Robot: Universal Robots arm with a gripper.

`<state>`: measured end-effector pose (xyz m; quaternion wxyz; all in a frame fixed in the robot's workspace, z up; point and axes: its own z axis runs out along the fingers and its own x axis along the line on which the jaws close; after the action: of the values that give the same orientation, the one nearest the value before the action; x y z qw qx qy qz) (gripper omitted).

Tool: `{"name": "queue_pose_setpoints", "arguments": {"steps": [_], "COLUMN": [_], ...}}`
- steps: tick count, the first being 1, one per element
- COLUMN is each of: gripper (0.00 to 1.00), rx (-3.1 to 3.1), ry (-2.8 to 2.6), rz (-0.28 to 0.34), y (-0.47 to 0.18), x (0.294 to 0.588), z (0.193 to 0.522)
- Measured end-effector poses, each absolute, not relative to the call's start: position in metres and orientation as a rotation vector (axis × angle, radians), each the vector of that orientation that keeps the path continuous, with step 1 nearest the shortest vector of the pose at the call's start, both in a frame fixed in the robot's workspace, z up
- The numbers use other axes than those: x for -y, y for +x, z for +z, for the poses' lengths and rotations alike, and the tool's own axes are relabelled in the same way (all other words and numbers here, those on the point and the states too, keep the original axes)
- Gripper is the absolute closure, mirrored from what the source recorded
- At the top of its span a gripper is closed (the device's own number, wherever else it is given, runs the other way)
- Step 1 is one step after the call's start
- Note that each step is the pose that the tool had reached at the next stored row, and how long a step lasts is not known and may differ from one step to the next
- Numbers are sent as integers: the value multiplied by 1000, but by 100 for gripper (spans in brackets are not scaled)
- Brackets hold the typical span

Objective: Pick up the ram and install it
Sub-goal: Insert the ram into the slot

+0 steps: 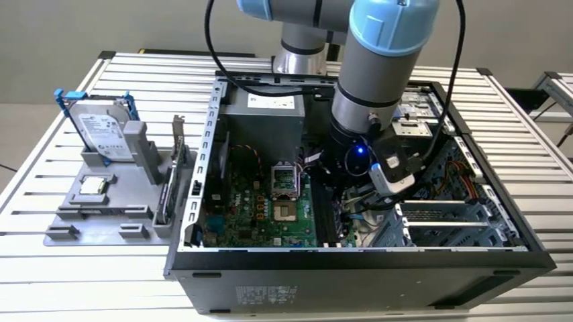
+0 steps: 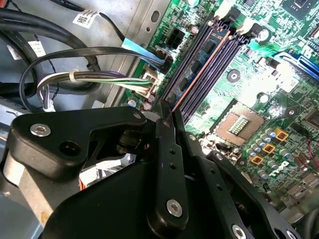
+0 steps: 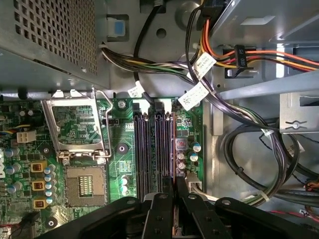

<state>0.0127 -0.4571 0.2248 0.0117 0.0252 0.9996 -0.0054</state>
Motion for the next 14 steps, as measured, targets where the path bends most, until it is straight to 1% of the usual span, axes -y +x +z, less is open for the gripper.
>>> {"name": "queue_pose_setpoints", "arguments": {"steps": [14], "gripper": [100], "rx": [-3117], "ry": [68], "rz": [-16], "y": [11], "x": [459], "z": [225]}}
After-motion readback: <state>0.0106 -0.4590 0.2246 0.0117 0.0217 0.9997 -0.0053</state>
